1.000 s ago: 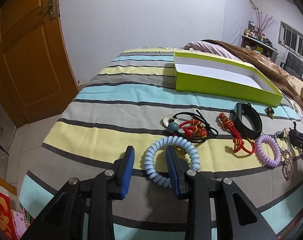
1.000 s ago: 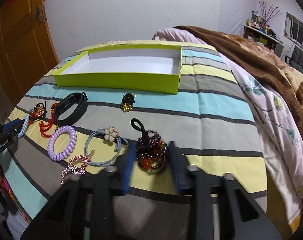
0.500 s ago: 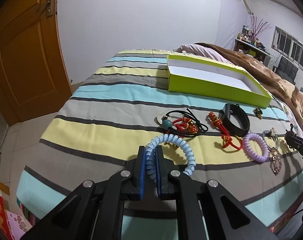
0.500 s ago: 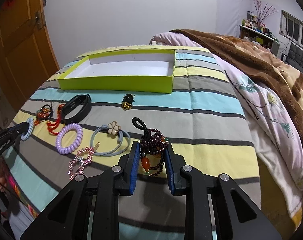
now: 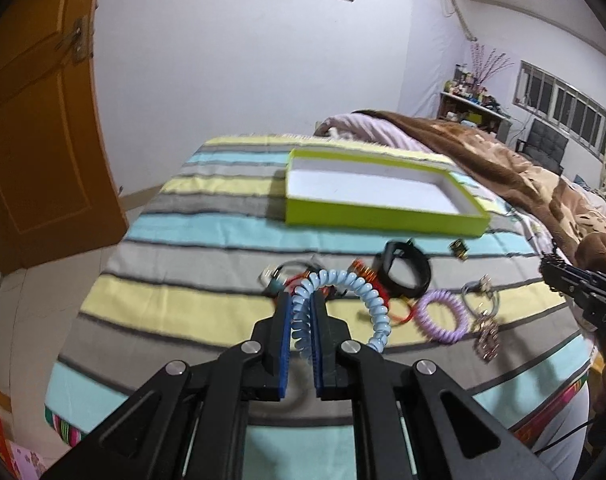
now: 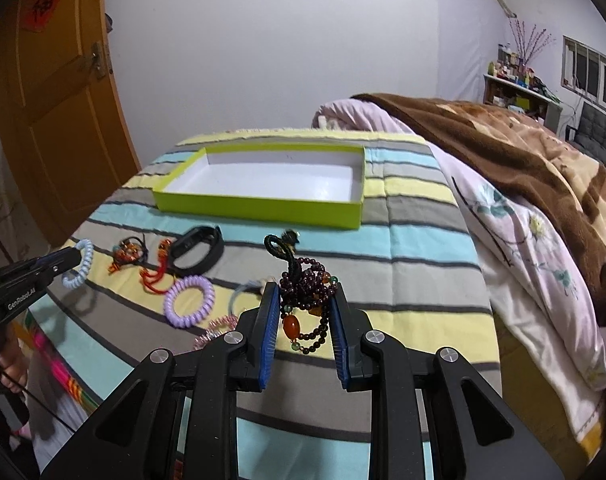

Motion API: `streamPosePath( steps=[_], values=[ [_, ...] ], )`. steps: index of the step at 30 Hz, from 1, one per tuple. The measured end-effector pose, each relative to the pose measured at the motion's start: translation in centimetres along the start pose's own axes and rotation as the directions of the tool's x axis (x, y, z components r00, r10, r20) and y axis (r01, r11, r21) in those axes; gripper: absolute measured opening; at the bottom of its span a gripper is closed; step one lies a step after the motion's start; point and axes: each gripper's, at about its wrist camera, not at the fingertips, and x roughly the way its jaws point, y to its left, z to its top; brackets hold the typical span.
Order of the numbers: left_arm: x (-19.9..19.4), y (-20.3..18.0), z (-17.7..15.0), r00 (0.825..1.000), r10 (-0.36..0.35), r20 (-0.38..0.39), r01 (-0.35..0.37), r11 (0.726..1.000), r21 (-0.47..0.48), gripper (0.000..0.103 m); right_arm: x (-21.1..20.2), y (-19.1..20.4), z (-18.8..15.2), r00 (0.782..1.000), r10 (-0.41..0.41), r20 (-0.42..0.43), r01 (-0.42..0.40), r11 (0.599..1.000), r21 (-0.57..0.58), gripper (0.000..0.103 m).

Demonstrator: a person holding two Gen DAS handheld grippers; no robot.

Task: Organize jewelry
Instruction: 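Carry both items into the green box while both tools open to release them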

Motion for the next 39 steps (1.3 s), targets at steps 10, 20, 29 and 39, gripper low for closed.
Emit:
streamPosePath(
  steps=[10,20,29,39],
  values=[
    [2.3,-1.7,4.4,0.998,-0.039,0.042,0.038,0.999,0.037,0.009,1.7,0.3,3.2,1.0,0.004,0.03,-0.003,0.999,-0.033,0.025],
    [5.9,-2.2,9.4,0.996,-0.056,0.073,0.05,0.996,0.079,0.009,5.5,-0.5,8.0,0.999,-0.004,0.047,0.007,0.998,-0.059,0.025],
    [11.2,-2.3,12.6,0.997,-0.057,0.058,0.051,0.994,0.096,0.009,11.5,-2.0,11.2,1.0,-0.003,0.001,0.004,0.999,-0.043,0.025],
    [17.2,-1.9,13.2,1.0,-0.03,-0.009,0.031,0.994,0.107,0.009,17.5,-3.5,13.0,0.998,-0.009,-0.059,0.007,0.999,-0.035,0.025]
  ],
)
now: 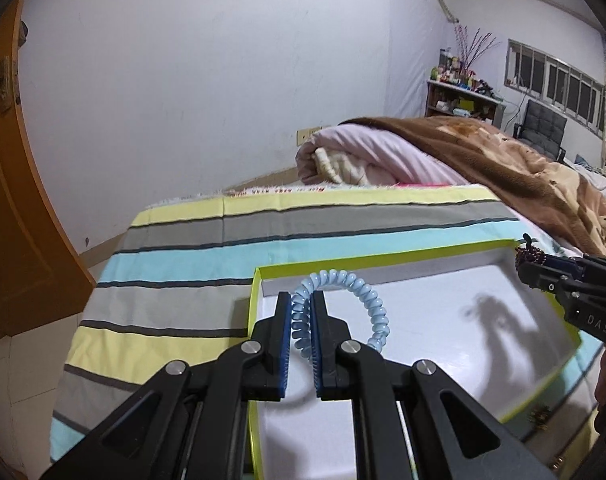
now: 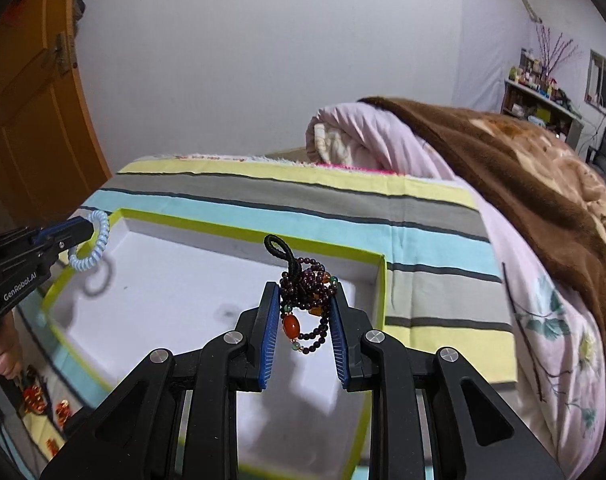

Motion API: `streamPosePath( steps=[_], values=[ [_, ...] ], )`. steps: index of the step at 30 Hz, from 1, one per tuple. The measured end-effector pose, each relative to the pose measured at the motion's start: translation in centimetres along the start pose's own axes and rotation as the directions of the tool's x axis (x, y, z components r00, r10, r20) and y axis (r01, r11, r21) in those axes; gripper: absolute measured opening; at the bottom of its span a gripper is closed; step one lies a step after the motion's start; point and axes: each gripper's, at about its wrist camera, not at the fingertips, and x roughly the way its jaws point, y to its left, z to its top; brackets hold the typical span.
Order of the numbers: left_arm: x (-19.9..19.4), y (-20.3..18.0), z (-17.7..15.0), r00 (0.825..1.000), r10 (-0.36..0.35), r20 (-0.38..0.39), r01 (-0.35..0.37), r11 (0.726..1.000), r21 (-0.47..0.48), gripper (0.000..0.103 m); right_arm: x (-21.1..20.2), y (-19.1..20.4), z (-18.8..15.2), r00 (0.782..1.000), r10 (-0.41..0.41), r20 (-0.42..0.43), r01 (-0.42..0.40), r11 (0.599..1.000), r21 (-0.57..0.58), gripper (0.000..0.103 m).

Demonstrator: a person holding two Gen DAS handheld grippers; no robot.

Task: Organize jewelry
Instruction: 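Carry both items into the green box while both tools open to release them, then withdraw both open tools from the box back over the jewelry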

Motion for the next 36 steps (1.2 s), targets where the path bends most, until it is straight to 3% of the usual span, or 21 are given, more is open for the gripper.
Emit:
streamPosePath(
  steps=[11,16,19,21,26,36],
  values=[
    [3.4,0.8,-0.1,0.993,0.015,-0.114,-0.017,1.0,-0.017,0.01,3.7,-0.6,0.2,0.995,-0.029,-0.095,0.031,0.999,0.015,0.025],
    [3.9,0.9,-0.1,0.992,-0.006,-0.125,0.003,1.0,-0.021,0.011,3.7,-0.5,0.2,0.995,-0.027,-0.093,0.028,1.0,0.009,0.027],
    [3.7,1.2,-0.1,0.992,-0.007,-0.125,0.004,1.0,-0.027,0.012,3.3,-0.5,0.2,0.997,-0.027,-0.072,0.028,1.0,0.009,0.041],
    [3.4,1.2,-0.1,0.993,-0.011,-0.121,0.007,0.999,-0.032,0.014,2.8,-0.6,0.2,0.998,-0.02,-0.06,0.021,1.0,0.018,0.044],
    [1.3,1.1,-0.2,0.996,-0.013,-0.085,0.011,1.0,-0.018,0.023,1.1,-0.1,0.0,0.999,-0.02,-0.033,0.02,1.0,0.011,0.044],
    [-5.7,0.5,-1.5,1.0,-0.029,0.001,0.029,0.999,-0.029,0.023,-5.8,1.4,-1.9,0.998,-0.001,0.06,0.0,1.0,0.01,0.044]
  ],
)
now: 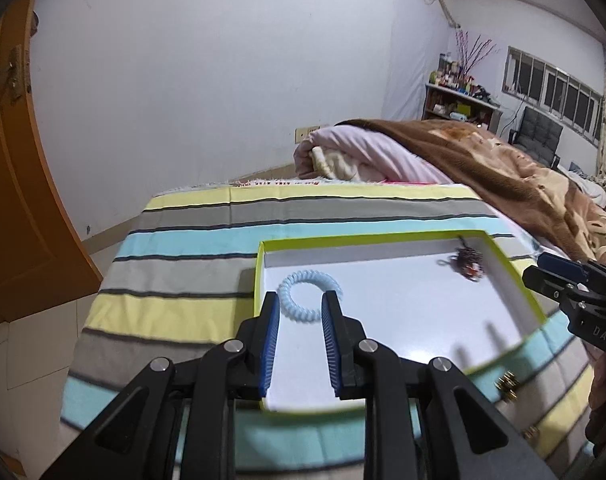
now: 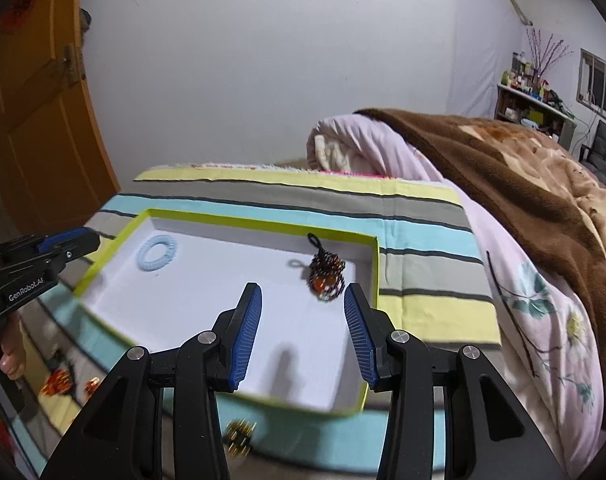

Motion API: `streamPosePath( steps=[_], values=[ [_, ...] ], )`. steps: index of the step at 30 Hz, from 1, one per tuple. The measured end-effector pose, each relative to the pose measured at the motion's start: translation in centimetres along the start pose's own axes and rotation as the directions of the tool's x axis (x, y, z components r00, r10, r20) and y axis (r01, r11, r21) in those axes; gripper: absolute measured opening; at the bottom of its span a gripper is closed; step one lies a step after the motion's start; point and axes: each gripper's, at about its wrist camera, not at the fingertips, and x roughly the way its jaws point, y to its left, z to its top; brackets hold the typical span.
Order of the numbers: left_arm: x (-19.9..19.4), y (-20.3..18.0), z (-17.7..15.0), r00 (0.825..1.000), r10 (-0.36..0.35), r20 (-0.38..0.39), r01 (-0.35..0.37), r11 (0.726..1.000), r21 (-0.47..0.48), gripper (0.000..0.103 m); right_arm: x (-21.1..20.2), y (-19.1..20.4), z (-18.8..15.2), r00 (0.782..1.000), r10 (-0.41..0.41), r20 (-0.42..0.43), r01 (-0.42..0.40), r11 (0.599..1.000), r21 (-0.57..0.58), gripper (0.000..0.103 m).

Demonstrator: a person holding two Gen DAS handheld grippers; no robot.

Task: Organize jewelry
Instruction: 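Withdraw both open tools from the box back over the jewelry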

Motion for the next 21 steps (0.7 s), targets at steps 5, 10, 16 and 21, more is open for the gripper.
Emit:
streamPosePath(
  steps=[5,10,16,21],
  values=[
    [-3.3,-0.8,-1.7,1.0,-0.015,0.028,0.016,1.0,-0.016,0.023,-3.9,1.0,-1.7,0.999,0.003,0.047,-0.002,1.0,-0.01,0.044],
    [-6.5,-1.7,-3.8,0.998,-0.029,0.06,0.03,1.0,-0.01,0.023,-7.4,2.2,-3.9,0.998,0.011,0.066,-0.01,1.0,-0.023,0.044],
    [-9.9,-2.1,-6.3,0.995,-0.039,0.091,0.04,0.999,0.0,0.023,-10.8,3.5,-6.5,0.995,0.031,0.09,-0.029,0.999,-0.02,0.044],
    [-11.9,-2.3,-8.0,0.994,-0.045,0.099,0.045,0.999,-0.001,0.023,-13.0,4.3,-8.2,0.993,0.06,0.104,-0.059,0.998,-0.018,0.044]
  ],
)
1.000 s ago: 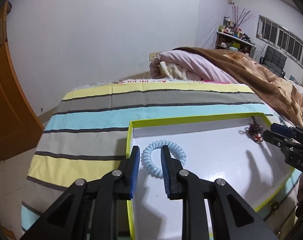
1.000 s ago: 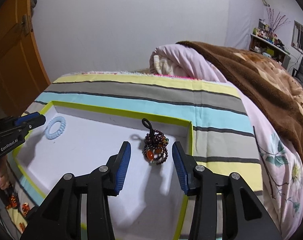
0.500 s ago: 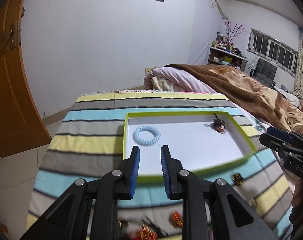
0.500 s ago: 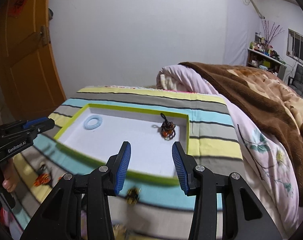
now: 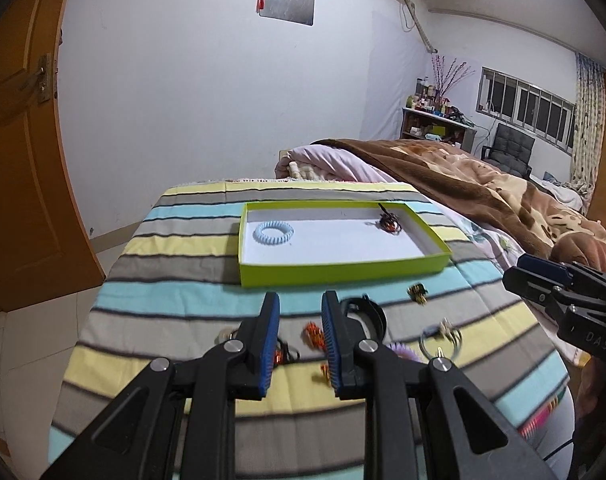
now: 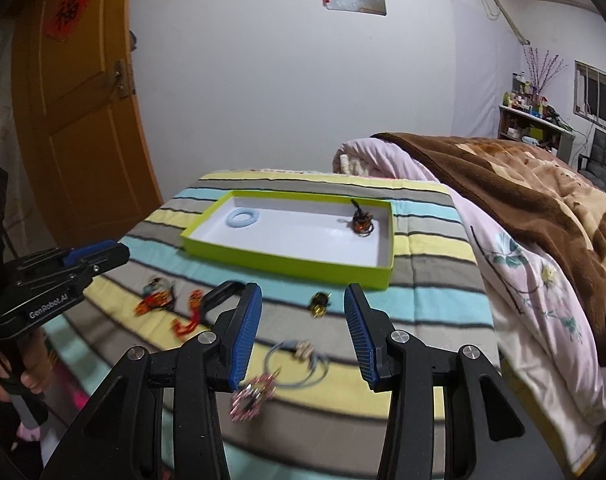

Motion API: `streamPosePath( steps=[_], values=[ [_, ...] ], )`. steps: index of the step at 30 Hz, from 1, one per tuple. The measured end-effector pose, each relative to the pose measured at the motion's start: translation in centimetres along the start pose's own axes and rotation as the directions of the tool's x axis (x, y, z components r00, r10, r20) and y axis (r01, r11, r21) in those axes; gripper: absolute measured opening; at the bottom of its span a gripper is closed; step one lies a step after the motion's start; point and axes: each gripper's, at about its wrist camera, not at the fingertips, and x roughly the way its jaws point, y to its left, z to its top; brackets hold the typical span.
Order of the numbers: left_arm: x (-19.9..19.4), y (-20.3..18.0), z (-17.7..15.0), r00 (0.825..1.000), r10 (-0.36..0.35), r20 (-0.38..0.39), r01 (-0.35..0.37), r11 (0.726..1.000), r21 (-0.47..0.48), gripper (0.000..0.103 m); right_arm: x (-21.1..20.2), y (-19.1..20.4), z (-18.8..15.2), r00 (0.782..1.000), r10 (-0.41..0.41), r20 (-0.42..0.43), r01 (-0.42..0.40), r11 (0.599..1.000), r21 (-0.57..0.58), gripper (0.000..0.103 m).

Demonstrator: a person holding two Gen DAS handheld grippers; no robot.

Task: Organize jewelry
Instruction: 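Withdraw both open tools from the box back over the jewelry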

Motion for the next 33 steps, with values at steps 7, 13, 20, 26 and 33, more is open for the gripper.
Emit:
streamPosePath(
  steps=[7,13,20,26,33],
  values=[
    [-2.4,-0.5,-2.4,1.0,-0.003,0.001,0.003,1.0,-0.008,0.023,-2.6,0.8,-2.3,1.0,0.021,0.009,-0.021,1.0,0.017,0.044],
    [-3.6,-0.9,-4.0,1.0,-0.02,-0.002,0.02,1.0,-0.009,0.023,-3.5,0.8,-3.6,1.0,0.023,-0.001,-0.023,0.999,0.022,0.044],
    [-3.7,-1.3,-4.9,0.999,-0.038,-0.019,0.038,0.999,-0.01,0.023,-3.3,0.8,-5.0,0.999,0.029,-0.037,-0.028,0.999,0.029,0.044],
    [-3.5,-1.4,-5.0,0.999,-0.044,-0.022,0.044,0.999,-0.012,0.023,-3.0,0.9,-5.1,0.998,0.039,-0.041,-0.038,0.999,0.024,0.044],
    [-2.7,-1.7,-5.0,0.998,-0.047,-0.032,0.046,0.999,-0.013,0.023,-2.1,0.6,-5.0,0.998,0.039,-0.054,-0.038,0.999,0.03,0.044]
  ],
)
